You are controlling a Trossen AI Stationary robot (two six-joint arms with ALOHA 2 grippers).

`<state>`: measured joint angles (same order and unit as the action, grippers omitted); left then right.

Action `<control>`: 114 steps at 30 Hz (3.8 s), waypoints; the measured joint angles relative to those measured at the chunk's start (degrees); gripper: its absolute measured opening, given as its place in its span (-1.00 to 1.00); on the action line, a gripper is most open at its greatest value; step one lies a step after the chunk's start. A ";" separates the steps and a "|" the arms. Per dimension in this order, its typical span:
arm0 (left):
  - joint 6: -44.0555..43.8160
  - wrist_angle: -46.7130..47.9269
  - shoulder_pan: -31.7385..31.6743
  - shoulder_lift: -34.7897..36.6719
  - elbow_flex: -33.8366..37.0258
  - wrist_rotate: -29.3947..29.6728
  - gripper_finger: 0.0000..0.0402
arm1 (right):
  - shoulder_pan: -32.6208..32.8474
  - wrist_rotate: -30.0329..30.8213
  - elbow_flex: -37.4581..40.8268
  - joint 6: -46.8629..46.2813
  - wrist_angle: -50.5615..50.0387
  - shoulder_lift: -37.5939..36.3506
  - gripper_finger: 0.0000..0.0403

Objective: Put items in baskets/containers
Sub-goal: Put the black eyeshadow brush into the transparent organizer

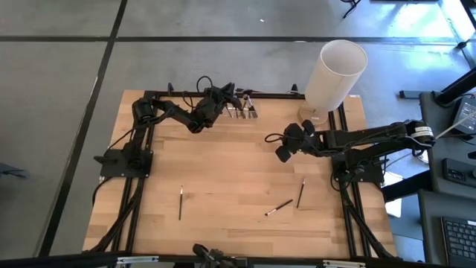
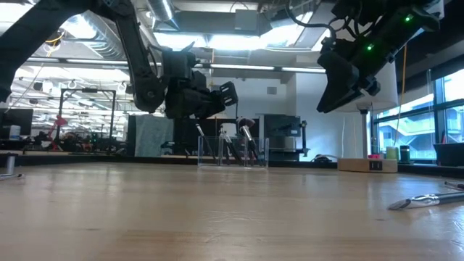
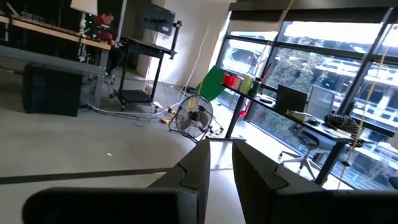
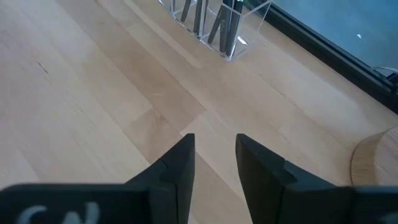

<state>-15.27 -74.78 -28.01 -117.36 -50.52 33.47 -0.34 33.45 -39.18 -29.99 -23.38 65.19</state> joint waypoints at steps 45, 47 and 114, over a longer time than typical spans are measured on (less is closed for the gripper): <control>-3.69 92.88 -0.59 7.28 -29.64 -30.62 -0.23 | -0.35 -3.60 0.02 -1.10 1.02 0.00 -0.42; -3.74 92.61 -1.27 6.60 -29.64 -30.66 -0.25 | -0.35 -3.61 0.02 -1.17 0.88 0.00 -0.42; -1.41 110.63 -0.15 9.21 -40.08 -5.23 -0.83 | -0.13 -4.55 0.46 -3.00 3.33 0.37 -0.42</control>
<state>-16.68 35.84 -28.16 -108.15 -90.60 28.24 -0.47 28.91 -38.72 -32.99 -20.05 65.56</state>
